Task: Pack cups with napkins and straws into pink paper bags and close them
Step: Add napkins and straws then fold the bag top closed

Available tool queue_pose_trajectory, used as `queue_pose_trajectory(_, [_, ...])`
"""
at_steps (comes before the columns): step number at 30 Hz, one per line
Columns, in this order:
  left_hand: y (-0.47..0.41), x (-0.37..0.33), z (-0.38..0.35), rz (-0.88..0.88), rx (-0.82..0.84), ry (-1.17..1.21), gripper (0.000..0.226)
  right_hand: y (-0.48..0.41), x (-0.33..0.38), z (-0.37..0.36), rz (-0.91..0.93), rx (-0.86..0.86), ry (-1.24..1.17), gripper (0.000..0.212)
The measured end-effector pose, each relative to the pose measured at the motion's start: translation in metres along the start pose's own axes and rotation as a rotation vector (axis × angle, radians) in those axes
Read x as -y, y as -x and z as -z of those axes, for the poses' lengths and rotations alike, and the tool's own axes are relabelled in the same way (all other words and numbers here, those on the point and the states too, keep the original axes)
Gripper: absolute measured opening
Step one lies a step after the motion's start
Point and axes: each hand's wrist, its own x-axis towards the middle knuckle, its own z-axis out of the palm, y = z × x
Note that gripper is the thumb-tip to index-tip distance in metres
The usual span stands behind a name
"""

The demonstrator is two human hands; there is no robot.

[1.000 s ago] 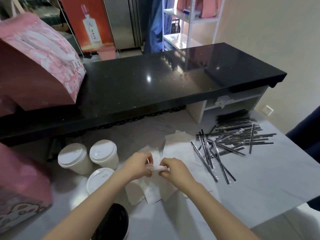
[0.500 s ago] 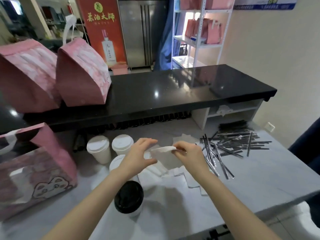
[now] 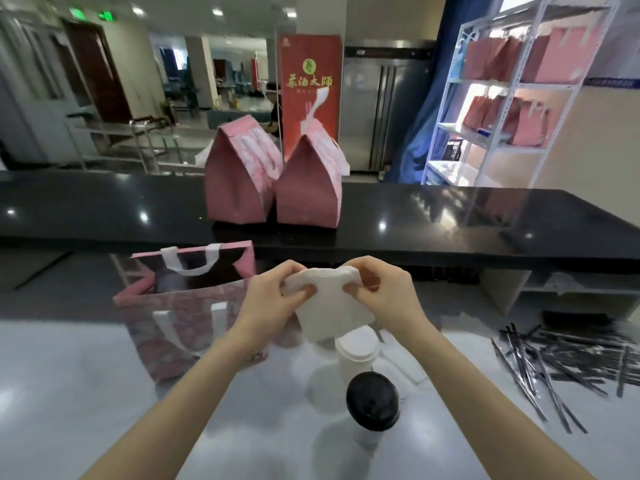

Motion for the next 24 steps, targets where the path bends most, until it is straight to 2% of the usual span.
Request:
queue_pose_trajectory(5, [0.000,0.052,0.099,0.001,-0.198,-0.085,0.019,-0.049,0.050,-0.073,0.096,-0.044,-0.048,0.027])
queue_pose_trajectory(7, [-0.003,0.081,0.138,0.024,-0.258,-0.197,0.030,-0.069,0.069,-0.099,0.123,-0.062,-0.068,0.027])
queue_pose_trajectory(9, [-0.008,0.109,0.172,0.030,-0.246,-0.352,0.035,-0.087,0.084,-0.123,0.146,-0.070,-0.068,0.024])
queue_pose_trajectory(12, [-0.020,0.148,0.206,0.069,-0.103,-0.502,0.032,-0.108,0.098,-0.158,0.175,-0.067,-0.033,0.018])
queue_pose_trajectory(16, [-0.036,0.182,0.223,0.114,0.216,-0.553,0.034,-0.119,0.099,-0.195,0.164,0.026,0.029,0.017])
queue_pose_trajectory(21, [-0.045,0.202,0.237,0.119,0.373,-0.425,0.100,-0.127,0.086,-0.222,0.087,0.291,0.253,0.023])
queue_pose_trajectory(24, [-0.045,0.205,0.239,0.118,0.447,-0.383,0.121,-0.133,0.082,-0.240,-0.003,0.461,0.354,0.028])
